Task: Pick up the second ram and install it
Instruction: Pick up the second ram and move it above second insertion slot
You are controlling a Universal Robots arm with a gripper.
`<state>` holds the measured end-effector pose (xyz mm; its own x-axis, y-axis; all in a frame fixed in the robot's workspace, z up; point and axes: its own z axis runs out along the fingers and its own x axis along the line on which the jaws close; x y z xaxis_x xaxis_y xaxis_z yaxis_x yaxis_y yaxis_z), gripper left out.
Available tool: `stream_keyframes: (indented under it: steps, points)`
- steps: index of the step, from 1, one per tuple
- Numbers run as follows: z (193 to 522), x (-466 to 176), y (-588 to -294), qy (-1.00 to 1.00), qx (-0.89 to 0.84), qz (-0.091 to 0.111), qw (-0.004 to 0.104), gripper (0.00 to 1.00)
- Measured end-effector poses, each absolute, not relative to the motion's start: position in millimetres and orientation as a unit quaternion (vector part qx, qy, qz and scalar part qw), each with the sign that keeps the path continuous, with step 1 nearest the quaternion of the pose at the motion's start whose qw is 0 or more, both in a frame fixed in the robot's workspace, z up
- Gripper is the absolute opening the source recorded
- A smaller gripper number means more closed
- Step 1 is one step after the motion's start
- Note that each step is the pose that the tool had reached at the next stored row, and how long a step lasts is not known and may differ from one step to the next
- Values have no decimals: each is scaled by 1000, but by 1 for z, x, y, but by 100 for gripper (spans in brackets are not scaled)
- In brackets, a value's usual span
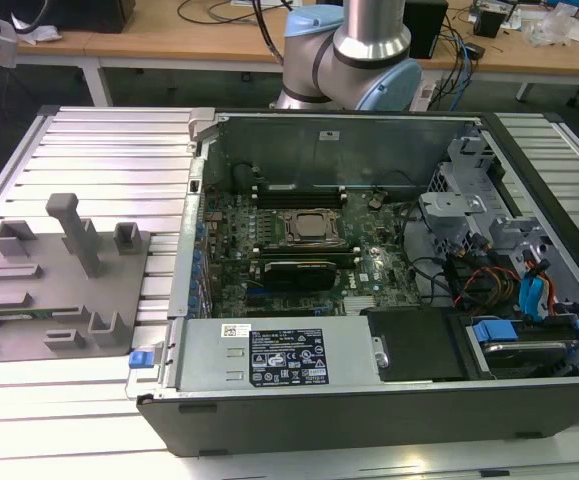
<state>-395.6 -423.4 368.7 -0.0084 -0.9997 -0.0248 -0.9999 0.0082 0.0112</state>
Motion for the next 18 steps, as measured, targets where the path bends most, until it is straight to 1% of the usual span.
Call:
stream_keyframes:
  steps: [18]
  points:
    - [352,-396,-425,710,-704,13,5,30]
